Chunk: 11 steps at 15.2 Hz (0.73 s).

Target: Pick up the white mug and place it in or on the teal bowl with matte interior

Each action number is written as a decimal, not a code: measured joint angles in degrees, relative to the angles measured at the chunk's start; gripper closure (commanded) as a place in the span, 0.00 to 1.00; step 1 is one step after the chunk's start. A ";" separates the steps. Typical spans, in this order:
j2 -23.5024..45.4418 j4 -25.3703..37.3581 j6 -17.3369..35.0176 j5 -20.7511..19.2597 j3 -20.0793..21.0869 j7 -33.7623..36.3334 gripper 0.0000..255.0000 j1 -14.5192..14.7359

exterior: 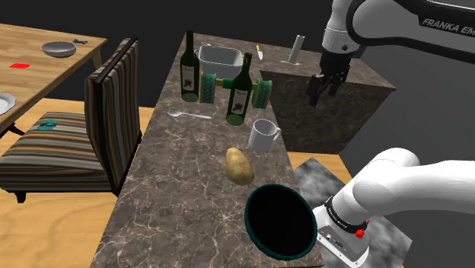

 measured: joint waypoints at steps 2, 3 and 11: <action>0.24 -0.57 0.86 0.27 0.05 0.27 0.00 0.06; 0.81 -1.27 2.20 0.70 0.18 0.73 0.00 0.15; 9.88 -6.44 17.74 5.54 2.60 5.86 0.00 1.60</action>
